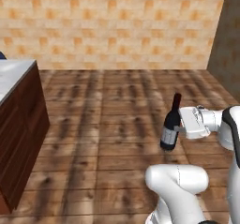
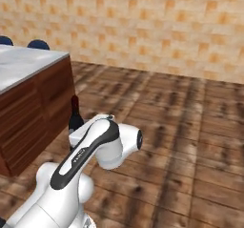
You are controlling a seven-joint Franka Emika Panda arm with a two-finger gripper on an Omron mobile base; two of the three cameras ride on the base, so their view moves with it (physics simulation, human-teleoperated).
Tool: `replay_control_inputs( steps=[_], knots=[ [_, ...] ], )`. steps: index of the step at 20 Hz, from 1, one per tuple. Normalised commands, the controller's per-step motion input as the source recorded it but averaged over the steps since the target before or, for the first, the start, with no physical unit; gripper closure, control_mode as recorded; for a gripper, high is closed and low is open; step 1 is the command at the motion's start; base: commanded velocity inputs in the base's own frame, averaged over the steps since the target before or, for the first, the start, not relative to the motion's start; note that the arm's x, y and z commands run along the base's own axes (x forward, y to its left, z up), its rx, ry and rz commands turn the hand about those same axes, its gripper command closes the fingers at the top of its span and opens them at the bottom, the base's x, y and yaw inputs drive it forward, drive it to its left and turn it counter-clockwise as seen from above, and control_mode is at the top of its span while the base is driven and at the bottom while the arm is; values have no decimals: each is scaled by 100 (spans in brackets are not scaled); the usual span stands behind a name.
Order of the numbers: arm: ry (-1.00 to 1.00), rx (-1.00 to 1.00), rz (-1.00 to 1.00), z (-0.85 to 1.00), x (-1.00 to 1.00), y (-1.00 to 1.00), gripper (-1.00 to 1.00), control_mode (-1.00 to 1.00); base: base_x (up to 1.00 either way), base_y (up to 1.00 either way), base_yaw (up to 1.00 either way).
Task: There is a wine glass and glass cup on the dining counter. Place the wine bottle next to the wine glass and the juice bottle next to the glass cup.
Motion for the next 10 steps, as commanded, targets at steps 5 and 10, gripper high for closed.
replay_control_inputs(
  steps=[5,10],
  knots=[
    [0,0,0,0,0,0,100,100,84,-9,14],
    [0,0,0,0,0,0,100,100,84,-9,14]
  ],
)
